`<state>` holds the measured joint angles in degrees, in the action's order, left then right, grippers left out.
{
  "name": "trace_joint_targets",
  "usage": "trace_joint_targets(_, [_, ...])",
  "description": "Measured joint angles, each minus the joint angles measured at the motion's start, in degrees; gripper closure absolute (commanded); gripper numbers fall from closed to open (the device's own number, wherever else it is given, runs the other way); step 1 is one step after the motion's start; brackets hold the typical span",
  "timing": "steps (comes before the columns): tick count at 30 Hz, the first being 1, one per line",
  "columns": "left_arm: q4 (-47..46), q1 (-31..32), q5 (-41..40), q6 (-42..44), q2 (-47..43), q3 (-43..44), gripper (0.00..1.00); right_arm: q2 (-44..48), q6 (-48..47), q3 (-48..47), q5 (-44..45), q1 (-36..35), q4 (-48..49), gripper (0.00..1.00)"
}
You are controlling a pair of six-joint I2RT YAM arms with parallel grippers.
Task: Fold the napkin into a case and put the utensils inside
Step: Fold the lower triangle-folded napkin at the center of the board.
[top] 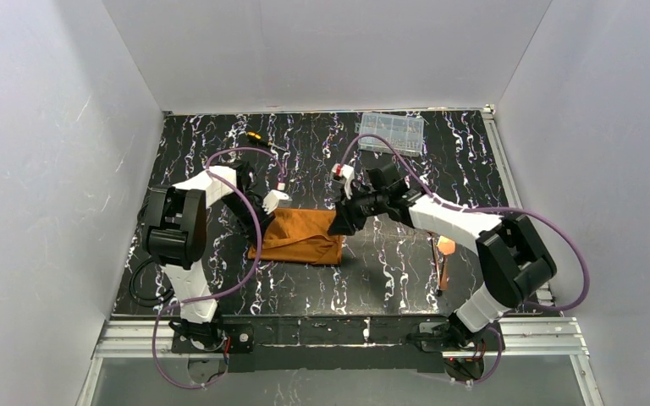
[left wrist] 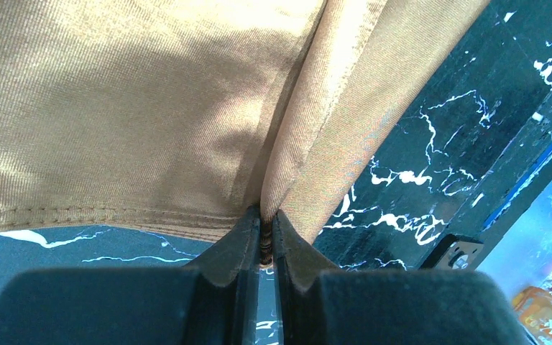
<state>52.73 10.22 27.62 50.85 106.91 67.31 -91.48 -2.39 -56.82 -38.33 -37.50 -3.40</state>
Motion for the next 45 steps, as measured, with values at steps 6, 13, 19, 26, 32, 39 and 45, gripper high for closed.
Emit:
trace_joint_targets(6, [0.22,0.0,0.04,-1.92,0.55,0.63,1.0,1.46,4.35,5.81,-9.09,0.0,5.2,0.66])
trace_joint_targets(13, [0.37,0.0,0.04,-2.89,0.57,1.05,0.95,-5.46,6.75,7.1,-16.31,0.0,7.8,0.76])
trace_joint_targets(19, [0.26,0.0,-0.11,-3.08,0.15,1.05,0.53,-14.58,6.71,5.51,-13.55,0.04,6.36,0.85])
trace_joint_targets(26, [3.3,-0.74,-0.17,-3.34,-2.38,4.11,0.29,-17.27,6.99,4.11,-12.76,0.37,6.1,0.88])
trace_joint_targets(32, [5.4,-1.99,0.04,-3.06,-5.18,8.72,0.29,-17.27,6.99,4.11,-12.76,0.39,6.05,0.84])
trace_joint_targets(39, [6.21,-1.33,1.29,-2.29,-7.04,4.17,0.36,-17.22,7.26,2.47,-13.05,0.42,3.74,0.68])
trace_joint_targets(45, [5.29,1.03,0.9,-0.37,-9.68,-3.43,0.4,-16.24,8.63,-0.85,-15.15,0.48,1.77,0.61])
